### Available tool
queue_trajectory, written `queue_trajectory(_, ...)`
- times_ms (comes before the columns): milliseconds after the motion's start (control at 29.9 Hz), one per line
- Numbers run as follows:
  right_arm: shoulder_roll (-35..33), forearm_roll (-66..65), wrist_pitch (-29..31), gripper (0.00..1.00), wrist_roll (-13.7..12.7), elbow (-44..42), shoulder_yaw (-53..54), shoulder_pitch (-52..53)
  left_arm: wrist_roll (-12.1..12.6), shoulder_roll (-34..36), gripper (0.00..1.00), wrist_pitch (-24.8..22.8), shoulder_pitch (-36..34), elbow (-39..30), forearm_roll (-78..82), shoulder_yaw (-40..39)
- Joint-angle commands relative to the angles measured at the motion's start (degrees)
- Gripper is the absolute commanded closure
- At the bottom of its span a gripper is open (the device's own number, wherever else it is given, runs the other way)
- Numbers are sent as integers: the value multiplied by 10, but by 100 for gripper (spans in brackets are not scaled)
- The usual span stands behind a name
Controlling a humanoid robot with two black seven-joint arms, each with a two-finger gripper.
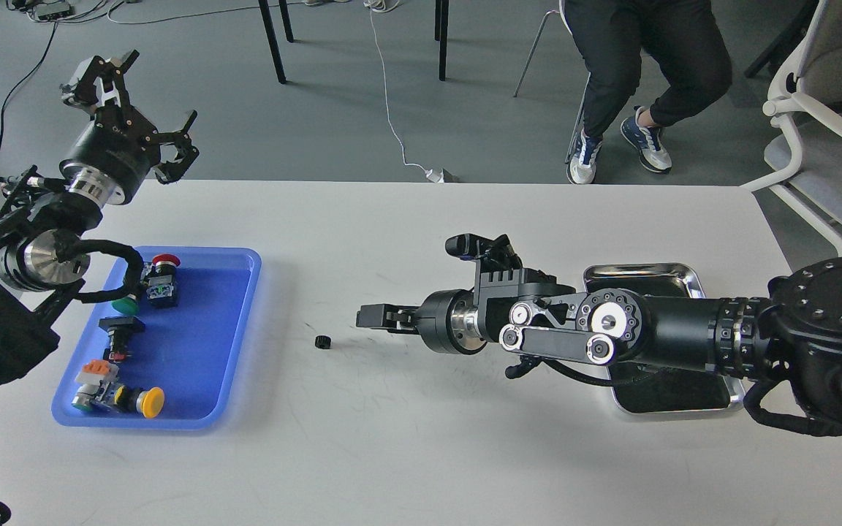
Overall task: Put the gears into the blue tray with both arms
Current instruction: 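Retract the right arm back toward its side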
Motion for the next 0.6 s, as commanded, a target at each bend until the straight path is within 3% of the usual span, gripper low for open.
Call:
queue_trajectory(0, 0, 0, 5, 8, 0, -1, 41, 16, 0, 4, 1, 0, 0, 0, 0, 1)
queue_trajectory(200, -3, 37, 10, 8, 2, 7, 83, 35, 2, 8, 1, 0, 0, 0, 1, 6)
queue_trajectory(367, -109, 38, 39, 8, 3, 19, 157, 27, 4, 19, 1, -6, 0, -3, 32, 5)
queue_trajectory(568, -244, 39, 69, 6, 3, 46, 240, -16, 6, 51, 1, 3, 2, -94, 96, 25)
